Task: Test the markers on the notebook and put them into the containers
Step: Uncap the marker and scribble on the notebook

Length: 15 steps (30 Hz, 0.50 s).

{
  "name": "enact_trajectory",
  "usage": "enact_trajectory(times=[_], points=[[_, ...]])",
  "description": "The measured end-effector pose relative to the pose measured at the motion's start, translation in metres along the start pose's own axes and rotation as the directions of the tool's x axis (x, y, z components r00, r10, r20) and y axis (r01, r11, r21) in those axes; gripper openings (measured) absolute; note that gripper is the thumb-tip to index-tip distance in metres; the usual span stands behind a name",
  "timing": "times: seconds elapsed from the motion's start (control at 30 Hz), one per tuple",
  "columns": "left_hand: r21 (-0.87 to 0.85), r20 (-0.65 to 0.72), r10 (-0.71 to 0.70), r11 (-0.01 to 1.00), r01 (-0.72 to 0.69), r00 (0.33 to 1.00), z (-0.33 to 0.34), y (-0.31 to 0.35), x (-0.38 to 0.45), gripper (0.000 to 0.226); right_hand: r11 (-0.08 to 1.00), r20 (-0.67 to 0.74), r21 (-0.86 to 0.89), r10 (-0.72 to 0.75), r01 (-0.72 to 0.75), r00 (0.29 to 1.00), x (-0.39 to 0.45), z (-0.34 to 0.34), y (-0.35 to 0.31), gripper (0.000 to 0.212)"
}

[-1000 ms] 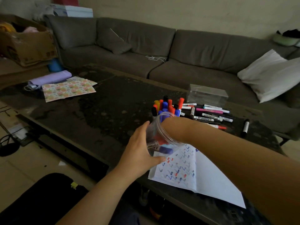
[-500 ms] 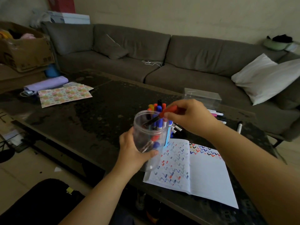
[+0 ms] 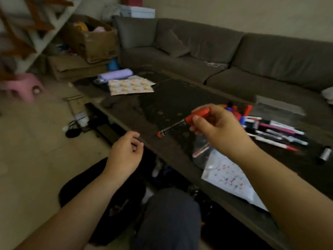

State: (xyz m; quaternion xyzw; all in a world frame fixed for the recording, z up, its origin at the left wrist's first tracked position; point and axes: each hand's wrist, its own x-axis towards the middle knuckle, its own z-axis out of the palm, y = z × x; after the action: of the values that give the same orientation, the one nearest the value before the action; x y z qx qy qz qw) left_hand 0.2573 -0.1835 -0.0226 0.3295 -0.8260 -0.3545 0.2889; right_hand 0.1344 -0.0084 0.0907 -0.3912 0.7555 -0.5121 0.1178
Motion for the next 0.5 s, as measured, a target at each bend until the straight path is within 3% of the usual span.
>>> enact_trajectory(times=[0.2,0.37,0.4,0.5], points=[[0.068,-0.176,-0.058,0.995,0.071,0.983,-0.079,-0.071,-0.031,0.027,0.971,0.326,-0.23,0.137,-0.062,0.936,0.012,0.124,0.019,0.009],[0.03,-0.194,-0.152,0.987,0.161,0.969,-0.099,-0.093,-0.041,0.028,0.892,0.625,-0.452,0.31,0.008,0.716,0.014,0.178,0.036,0.058],[0.033,-0.185,-0.144,0.988,0.152,0.972,-0.099,-0.092,-0.041,0.026,0.889,0.627,-0.458,0.31,0.016,0.715,0.014,0.179,0.038,0.058],[0.069,-0.126,-0.069,0.995,0.078,0.99,-0.092,-0.082,-0.039,0.012,0.919,0.562,-0.392,0.204,0.041,0.801,0.013,0.167,0.037,0.043]])
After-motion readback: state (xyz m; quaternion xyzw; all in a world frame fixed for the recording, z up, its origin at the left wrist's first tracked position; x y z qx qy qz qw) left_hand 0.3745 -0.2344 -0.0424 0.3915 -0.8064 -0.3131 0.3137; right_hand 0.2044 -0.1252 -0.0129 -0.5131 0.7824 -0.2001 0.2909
